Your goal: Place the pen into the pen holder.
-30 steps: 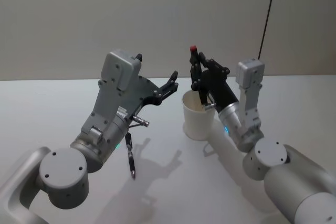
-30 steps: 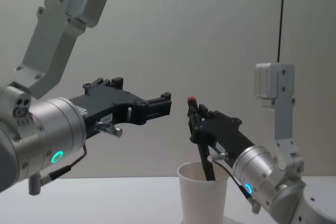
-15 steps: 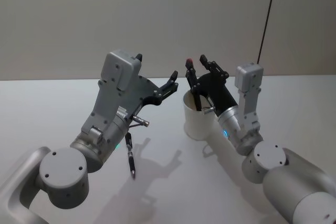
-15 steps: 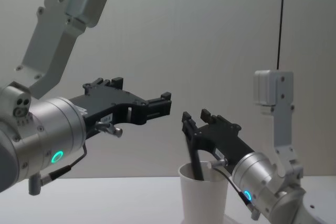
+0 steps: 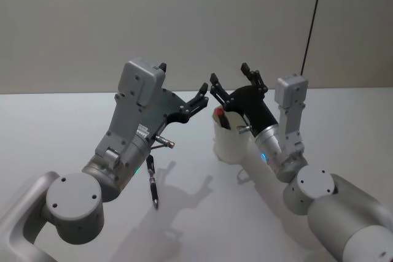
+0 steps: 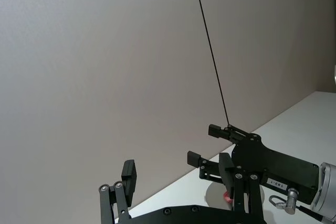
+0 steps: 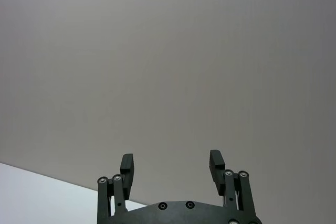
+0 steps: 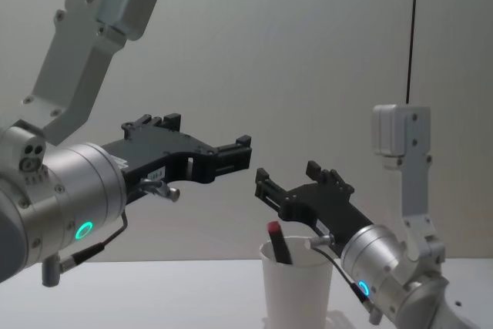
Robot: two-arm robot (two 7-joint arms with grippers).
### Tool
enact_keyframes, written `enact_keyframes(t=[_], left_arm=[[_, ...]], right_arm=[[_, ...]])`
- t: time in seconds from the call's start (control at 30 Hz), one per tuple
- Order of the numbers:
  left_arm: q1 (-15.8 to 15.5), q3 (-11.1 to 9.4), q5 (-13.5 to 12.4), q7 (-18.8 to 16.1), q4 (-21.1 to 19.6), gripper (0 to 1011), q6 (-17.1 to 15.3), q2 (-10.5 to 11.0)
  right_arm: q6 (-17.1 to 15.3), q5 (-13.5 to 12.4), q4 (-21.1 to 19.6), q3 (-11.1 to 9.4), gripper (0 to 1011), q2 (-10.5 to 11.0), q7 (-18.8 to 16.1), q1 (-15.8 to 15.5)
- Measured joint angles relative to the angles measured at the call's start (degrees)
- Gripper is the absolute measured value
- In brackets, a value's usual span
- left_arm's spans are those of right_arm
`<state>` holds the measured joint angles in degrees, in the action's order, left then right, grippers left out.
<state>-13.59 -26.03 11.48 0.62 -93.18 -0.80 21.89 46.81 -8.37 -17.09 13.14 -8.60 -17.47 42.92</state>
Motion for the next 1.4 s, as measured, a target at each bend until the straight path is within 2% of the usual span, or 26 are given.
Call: enact_keyframes(t=[0.07, 0.1, 0.13, 0.2, 0.3, 0.33, 0.37, 0.4, 0.43, 0.6, 0.87, 1.27, 1.4], left_arm=[[0.00, 0.00, 0.00, 0.00, 0.00, 1002, 0.00, 0.00], [0.00, 0.00, 0.00, 0.00, 0.00, 1003, 0.00, 0.00], [0.00, 0.00, 0.00, 0.00, 0.00, 1002, 0.00, 0.00], [0.00, 0.00, 0.00, 0.00, 0.00, 1003, 0.00, 0.00], [0.00, 0.00, 0.00, 0.00, 0.00, 1003, 0.00, 0.00], [0.00, 0.00, 0.00, 0.00, 0.00, 1002, 0.00, 0.00], [0.00, 0.00, 0.00, 0.00, 0.00, 1002, 0.00, 0.00], [0.00, 0.00, 0.00, 0.00, 0.00, 1002, 0.00, 0.00], [0.00, 0.00, 0.00, 0.00, 0.00, 1003, 0.00, 0.00], [0.00, 0.00, 0.00, 0.00, 0.00, 1002, 0.00, 0.00], [0.00, 0.00, 0.00, 0.00, 0.00, 1003, 0.00, 0.00], [0.00, 0.00, 0.00, 0.00, 0.00, 1002, 0.00, 0.00], [0.00, 0.00, 0.00, 0.00, 0.00, 1003, 0.00, 0.00]], right_arm=[[-0.69, 0.06, -1.01, -0.10, 907, 0.11, 0.00, -0.44], [-1.40, 0.10, -2.19, -0.17, 955, 0.25, 0.00, -0.97], [-1.40, 0.10, -2.19, -0.17, 955, 0.25, 0.00, -0.97], [-3.07, 0.14, -4.73, -0.25, 1001, 0.55, 0.00, -2.11], [-5.95, 0.16, -8.95, -0.42, 1001, 1.06, -0.03, -4.02], [-7.91, 0.16, -11.78, -0.55, 1001, 1.44, -0.07, -5.33], [-8.86, 0.16, -12.63, -0.59, 1001, 1.56, -0.10, -5.71], [-10.99, 0.14, -15.69, -0.75, 1001, 2.02, -0.17, -7.09], [-10.99, 0.14, -15.69, -0.75, 1001, 2.02, -0.17, -7.09], [-18.88, -0.07, -26.38, -1.53, 1002, 3.72, -0.36, -11.87], [-27.67, -0.26, -37.06, -2.80, 1001, 5.83, -0.24, -16.47], [-39.48, 0.47, -49.37, -5.37, 1002, 9.36, 0.22, -21.64], [-42.09, 0.82, -52.15, -6.18, 1001, 10.46, 0.21, -22.94]])
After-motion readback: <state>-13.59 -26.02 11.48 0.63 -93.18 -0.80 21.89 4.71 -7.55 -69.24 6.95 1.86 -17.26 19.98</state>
